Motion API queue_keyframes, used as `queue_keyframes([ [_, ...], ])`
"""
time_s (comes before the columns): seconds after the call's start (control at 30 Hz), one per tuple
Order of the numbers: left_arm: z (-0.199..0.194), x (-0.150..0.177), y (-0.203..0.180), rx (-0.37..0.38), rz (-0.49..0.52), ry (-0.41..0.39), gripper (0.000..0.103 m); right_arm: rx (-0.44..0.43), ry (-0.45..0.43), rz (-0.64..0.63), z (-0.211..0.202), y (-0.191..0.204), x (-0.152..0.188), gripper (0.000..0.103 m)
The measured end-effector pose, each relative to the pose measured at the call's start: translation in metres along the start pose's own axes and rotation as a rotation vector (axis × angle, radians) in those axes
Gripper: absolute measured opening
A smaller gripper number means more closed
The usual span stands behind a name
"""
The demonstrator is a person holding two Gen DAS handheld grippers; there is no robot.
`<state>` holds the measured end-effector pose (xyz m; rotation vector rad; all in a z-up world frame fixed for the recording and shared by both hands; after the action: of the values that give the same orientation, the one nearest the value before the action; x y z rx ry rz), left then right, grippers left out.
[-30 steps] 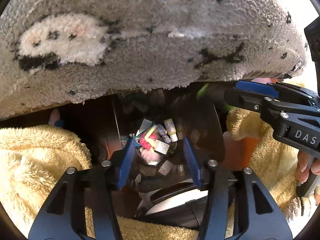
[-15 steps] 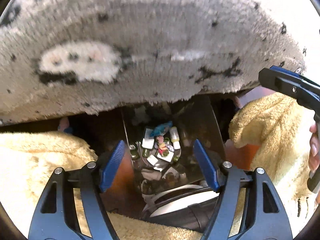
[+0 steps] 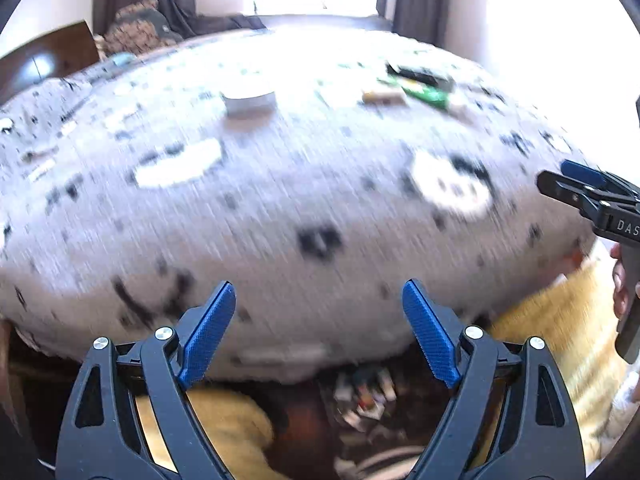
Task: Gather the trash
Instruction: 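Grasp the round pink-lid tin with the left tool while the right tool grasps the green tube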
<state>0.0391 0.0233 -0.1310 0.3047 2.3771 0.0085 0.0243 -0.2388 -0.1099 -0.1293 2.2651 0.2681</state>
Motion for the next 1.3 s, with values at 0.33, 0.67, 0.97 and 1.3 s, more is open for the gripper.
queue_keyframes([
  [0.33, 0.052, -0.079, 0.027, -0.077, -0.067, -0.031, 0.083, 0.100, 0.019, 0.020, 0.056, -0.037, -0.056, 0.092],
  [0.67, 0.127, -0.141, 0.049, -0.151, -0.136, 0.009, 0.093, 0.115, 0.089, 0.030, 0.127, -0.057, -0.102, 0.071],
  [0.97, 0.175, -0.168, 0.051, -0.145, -0.168, 0.064, 0.093, 0.118, 0.176, 0.019, 0.178, -0.063, -0.120, 0.069],
  [1.3, 0.184, -0.183, 0.046, -0.123, -0.148, 0.065, 0.067, 0.094, 0.159, 0.016, 0.182, -0.064, -0.123, 0.044],
])
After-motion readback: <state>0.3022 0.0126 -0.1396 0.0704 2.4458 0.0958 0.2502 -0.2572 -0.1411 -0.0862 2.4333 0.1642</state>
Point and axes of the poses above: each gripper's, at about its wrist camera, not at the fingertips, and z roughly the way its jaws point, y to its left, x to its underside, the point moved 1 cm from there along z, roughly the way its jaws point, and after that the axes turned 8 degrees about -x, right-handed, at the moved point
